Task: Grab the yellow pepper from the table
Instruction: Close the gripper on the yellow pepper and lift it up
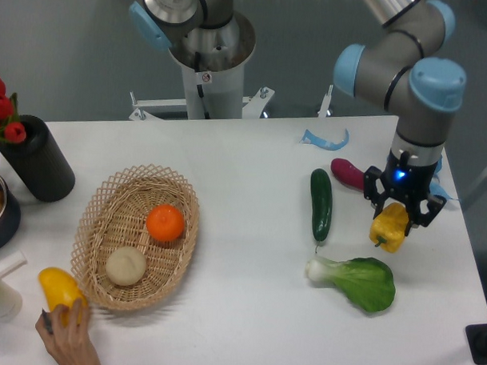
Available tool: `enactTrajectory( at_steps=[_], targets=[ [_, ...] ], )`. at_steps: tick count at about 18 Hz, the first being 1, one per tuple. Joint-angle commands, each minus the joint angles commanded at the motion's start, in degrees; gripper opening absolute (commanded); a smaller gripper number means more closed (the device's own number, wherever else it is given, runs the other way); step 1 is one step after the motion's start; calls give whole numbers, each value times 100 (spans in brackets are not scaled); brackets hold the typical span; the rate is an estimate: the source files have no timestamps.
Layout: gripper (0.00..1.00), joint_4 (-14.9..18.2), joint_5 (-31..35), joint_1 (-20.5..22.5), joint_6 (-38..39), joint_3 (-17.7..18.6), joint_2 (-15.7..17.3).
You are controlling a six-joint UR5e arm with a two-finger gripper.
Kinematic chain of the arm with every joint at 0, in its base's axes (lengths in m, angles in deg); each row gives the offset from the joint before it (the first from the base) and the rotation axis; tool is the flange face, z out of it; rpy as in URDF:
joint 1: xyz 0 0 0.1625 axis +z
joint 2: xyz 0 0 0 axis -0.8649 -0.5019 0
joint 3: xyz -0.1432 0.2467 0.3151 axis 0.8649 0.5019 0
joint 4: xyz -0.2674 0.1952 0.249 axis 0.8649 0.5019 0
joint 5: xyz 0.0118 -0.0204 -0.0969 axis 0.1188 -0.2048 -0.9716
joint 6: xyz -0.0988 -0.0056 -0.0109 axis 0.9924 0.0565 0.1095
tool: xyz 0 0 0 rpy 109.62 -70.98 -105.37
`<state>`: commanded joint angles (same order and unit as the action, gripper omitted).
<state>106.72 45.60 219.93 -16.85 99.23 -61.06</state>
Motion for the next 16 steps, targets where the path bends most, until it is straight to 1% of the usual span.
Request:
enactTrajectory(
  at_steps=[2, 4, 7, 10, 16],
  targets=[
    [36, 8, -238, -150, 694, -166, 27],
    [36, -26, -309, -448, 1056, -185, 132],
    [36, -44, -353, -703, 1557, -176, 185],
    [36, -62, -344, -836, 1725, -194, 185],
    [36, -62, -327, -1012, 1778, -185, 185]
  ],
)
